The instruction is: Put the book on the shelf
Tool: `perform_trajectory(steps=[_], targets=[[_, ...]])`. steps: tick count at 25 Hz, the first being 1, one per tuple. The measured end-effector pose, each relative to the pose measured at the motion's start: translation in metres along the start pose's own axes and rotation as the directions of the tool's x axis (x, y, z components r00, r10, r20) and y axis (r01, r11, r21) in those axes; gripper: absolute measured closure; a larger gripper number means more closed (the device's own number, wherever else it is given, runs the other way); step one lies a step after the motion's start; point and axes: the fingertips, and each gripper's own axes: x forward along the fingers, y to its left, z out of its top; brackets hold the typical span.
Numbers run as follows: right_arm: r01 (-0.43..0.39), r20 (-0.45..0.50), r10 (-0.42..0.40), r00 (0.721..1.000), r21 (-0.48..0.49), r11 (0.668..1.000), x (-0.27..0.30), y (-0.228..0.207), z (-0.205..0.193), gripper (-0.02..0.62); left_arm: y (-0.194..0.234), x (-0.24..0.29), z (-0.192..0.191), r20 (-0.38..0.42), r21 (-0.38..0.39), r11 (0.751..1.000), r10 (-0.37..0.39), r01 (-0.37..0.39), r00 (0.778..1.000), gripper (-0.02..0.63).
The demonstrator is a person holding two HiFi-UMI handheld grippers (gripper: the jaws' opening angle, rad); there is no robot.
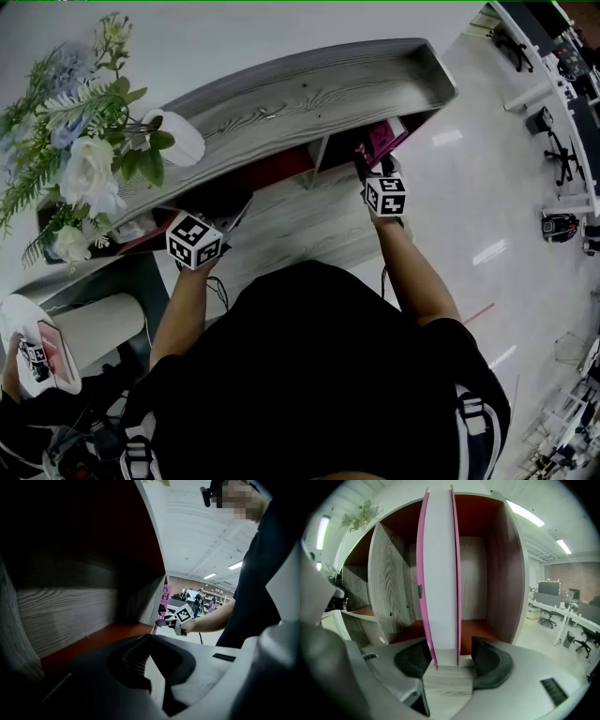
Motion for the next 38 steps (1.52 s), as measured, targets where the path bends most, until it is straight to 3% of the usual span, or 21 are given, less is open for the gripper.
perform_trajectory(steps=[38], targets=[[0.058,0.004,-0.058,0.998,0.043,0.997,-0.093,-0.004,-0.024,0.353,-0.063,-0.034,-0.01,0.013,0.032,0.999,-0.019,0.018,1.0,0.589]])
